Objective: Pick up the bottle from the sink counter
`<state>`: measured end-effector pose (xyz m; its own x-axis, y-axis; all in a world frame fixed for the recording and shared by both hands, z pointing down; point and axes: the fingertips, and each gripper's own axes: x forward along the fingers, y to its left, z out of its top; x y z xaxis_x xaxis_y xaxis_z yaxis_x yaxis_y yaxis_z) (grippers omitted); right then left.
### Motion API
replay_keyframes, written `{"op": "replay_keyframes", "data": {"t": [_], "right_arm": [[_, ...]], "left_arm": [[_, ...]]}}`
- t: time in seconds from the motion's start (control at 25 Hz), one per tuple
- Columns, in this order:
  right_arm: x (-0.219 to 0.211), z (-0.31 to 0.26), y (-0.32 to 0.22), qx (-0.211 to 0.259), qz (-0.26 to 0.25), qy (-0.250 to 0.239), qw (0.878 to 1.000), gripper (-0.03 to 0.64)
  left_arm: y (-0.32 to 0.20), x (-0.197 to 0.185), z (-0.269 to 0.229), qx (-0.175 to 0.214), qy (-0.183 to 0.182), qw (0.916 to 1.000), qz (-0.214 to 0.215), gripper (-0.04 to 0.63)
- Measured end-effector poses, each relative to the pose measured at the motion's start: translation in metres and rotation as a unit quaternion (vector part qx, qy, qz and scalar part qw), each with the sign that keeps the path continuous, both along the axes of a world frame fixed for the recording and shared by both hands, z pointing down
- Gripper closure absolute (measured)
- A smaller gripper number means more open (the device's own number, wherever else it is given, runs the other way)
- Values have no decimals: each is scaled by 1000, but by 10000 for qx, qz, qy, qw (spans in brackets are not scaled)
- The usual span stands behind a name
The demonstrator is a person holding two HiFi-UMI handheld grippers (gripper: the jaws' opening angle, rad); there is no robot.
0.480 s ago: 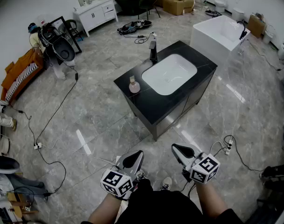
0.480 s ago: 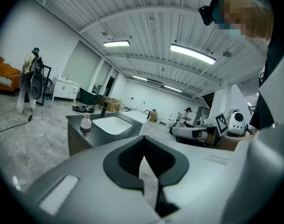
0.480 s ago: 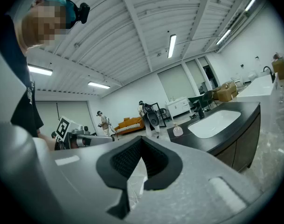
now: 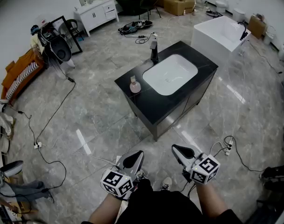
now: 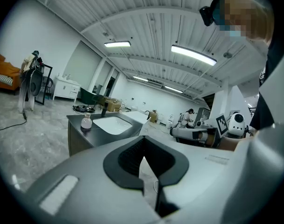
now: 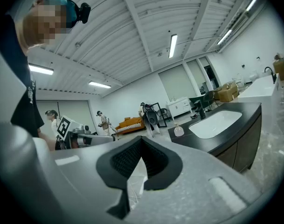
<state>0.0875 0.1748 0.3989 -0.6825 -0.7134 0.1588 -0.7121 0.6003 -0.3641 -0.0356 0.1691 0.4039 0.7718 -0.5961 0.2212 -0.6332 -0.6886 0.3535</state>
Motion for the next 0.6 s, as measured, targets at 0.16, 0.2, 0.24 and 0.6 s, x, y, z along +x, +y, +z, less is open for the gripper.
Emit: {"op": "replay_keyframes", "data": {"t": [0.16,0.2,0.24,0.6], "right_arm": [[-6,-3,-1,79,-88,-17,9999,617],[-8,-3,-1,95,-104,-28,9999,617],[-9,-4,-1,113,-117,-39,9999,616],[-22,-6,-12,134,-137,-49,9998,616]], "left_arm": [[-1,-4,1,1,3,10000,-25,592],[-1,-5,1,-1,1,10000,-30,592],[-1,-7,1,-3,1,10000,-37,592],[-8,-21,1,-20,18,9999,-99,592]]}}
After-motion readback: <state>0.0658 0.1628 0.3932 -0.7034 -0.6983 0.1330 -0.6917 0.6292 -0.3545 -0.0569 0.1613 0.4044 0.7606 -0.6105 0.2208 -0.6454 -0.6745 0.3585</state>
